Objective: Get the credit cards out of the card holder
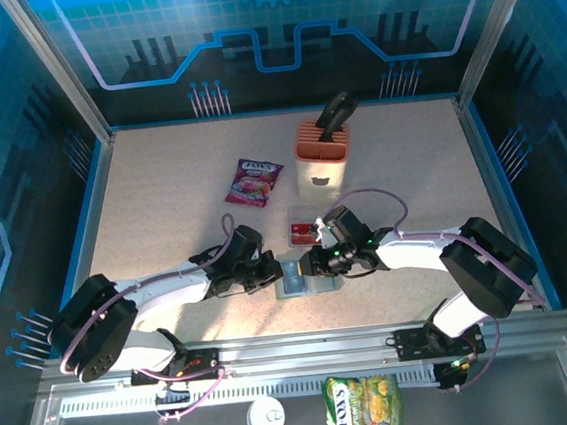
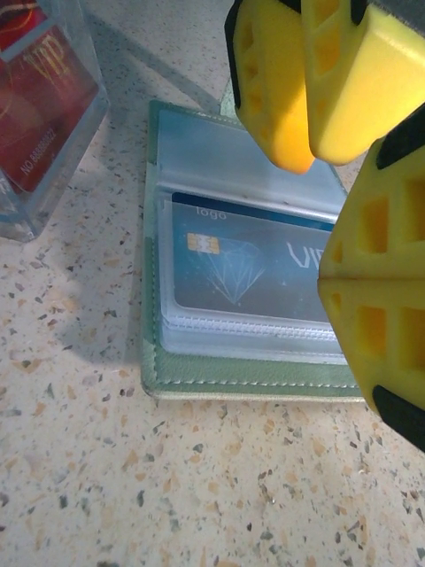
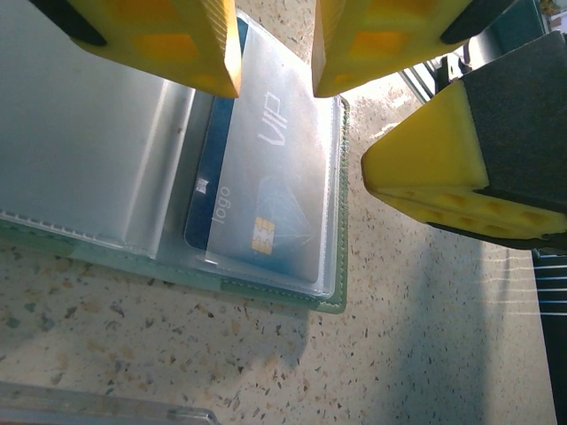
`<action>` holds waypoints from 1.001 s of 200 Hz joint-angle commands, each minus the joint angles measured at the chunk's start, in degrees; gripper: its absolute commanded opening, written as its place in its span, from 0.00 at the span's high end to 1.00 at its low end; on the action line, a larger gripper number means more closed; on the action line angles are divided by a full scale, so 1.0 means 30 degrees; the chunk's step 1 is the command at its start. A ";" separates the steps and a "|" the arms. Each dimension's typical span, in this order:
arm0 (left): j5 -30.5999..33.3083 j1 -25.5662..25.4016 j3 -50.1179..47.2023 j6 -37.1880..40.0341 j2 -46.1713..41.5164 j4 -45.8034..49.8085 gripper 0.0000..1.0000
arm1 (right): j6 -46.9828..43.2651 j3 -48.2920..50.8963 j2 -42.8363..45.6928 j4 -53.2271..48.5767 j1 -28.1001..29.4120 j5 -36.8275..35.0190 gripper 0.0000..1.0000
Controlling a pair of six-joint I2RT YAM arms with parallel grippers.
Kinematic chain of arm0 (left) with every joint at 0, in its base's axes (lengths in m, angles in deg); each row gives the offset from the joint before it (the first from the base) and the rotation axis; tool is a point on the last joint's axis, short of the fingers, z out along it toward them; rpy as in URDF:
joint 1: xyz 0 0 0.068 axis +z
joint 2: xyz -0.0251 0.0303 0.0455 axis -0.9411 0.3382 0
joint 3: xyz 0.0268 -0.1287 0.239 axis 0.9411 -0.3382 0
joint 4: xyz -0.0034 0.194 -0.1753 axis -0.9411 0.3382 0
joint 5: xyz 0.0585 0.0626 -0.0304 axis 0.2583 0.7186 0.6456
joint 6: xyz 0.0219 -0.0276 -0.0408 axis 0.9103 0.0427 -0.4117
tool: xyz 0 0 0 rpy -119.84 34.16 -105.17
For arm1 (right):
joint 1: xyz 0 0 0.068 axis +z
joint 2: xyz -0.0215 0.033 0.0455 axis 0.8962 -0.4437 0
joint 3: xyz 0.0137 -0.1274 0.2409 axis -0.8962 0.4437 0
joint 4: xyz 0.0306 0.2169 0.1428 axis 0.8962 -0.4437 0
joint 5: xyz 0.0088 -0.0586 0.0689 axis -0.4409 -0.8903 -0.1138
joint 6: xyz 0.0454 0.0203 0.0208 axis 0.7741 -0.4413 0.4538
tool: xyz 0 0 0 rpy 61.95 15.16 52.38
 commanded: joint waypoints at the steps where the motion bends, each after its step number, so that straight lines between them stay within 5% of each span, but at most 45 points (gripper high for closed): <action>1: -0.0069 0.0133 -0.0043 0.0039 0.0187 -0.0397 1.00 | -0.0115 -0.0162 0.0099 -0.0168 0.0191 0.0032 0.73; 200: 0.0432 0.0132 0.0418 0.0383 0.1632 0.0567 1.00 | 0.0085 -0.1159 -0.1844 0.0740 0.0247 0.0720 0.73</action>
